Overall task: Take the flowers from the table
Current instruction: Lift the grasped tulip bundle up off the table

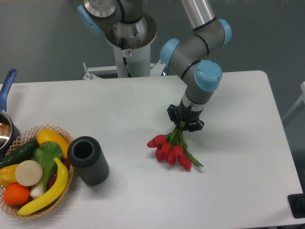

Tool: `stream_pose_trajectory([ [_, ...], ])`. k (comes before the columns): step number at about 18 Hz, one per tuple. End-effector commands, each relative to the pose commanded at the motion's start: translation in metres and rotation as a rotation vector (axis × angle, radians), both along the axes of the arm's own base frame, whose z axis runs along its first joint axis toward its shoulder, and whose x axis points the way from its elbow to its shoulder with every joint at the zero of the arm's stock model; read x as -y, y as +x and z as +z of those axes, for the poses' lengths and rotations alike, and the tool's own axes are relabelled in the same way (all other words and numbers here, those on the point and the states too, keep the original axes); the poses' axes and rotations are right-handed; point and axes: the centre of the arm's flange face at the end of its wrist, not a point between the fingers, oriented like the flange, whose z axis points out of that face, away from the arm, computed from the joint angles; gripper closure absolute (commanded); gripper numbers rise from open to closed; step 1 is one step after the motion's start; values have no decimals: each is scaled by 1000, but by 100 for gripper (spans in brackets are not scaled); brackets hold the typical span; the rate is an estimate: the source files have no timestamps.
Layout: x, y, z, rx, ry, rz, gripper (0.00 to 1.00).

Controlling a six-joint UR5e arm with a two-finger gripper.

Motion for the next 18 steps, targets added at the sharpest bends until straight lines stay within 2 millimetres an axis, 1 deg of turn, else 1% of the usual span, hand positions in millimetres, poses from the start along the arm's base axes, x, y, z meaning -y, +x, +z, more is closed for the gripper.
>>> stream_pose_trajectory([
  [2, -1, -3, 12, -22, 11, 0, 85],
  [4, -2, -8, 32, -59, 30, 0, 85],
  [8, -2, -22, 78, -138, 82, 16, 85],
  [10, -1, -26, 103, -157, 152, 27, 85],
  [14, 21, -46, 157, -163, 365, 101, 85],
  [15, 30, -58, 178, -168, 433, 140, 85],
  [17, 34, -71, 206, -174, 515, 182, 85],
  [18, 41, -83, 225, -173, 567, 227, 85],
])
